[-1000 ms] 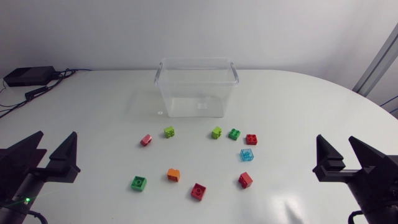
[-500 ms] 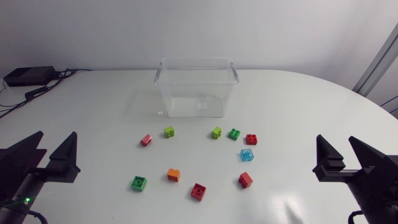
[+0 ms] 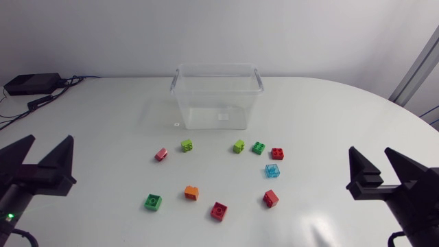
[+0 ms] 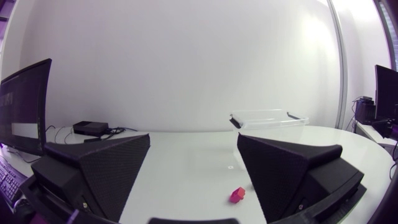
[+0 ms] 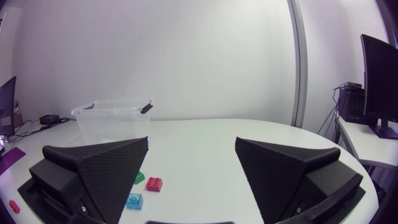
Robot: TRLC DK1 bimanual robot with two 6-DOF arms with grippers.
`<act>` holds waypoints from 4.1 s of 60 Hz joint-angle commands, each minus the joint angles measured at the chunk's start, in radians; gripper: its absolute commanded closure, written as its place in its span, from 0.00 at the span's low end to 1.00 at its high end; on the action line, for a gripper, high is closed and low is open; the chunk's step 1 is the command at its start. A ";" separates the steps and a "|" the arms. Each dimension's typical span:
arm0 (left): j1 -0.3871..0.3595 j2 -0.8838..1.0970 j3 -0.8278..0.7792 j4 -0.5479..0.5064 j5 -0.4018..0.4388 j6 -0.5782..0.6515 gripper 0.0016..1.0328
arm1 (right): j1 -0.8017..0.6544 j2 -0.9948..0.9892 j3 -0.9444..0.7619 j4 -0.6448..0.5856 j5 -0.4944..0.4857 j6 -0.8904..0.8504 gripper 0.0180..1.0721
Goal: Place the duplo bricks in the container
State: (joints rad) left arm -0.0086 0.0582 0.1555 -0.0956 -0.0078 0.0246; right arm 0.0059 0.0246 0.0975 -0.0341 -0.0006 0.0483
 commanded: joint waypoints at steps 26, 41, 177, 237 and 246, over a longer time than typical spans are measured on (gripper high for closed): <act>-0.062 0.503 0.369 -0.121 -0.001 -0.025 0.08 | 0.100 0.433 0.355 -0.139 -0.004 0.004 0.04; -0.088 0.921 0.636 -0.388 -0.003 0.008 0.10 | 0.121 0.687 0.524 -0.242 -0.009 0.079 0.04; -0.264 1.572 1.079 -0.474 0.104 0.342 0.69 | 0.195 1.480 0.890 -0.490 -0.176 -0.082 0.05; -0.283 2.355 2.257 -0.653 0.269 0.196 0.67 | 0.278 1.841 1.111 -0.517 -0.038 0.019 0.05; -0.294 2.421 2.362 -0.727 0.269 0.201 0.52 | 0.266 1.882 1.130 -0.517 -0.012 0.030 0.08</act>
State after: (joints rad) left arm -0.2905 2.4317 2.4634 -0.7944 0.2546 0.2340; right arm 0.2749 1.8736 1.2068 -0.5404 -0.0257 0.0498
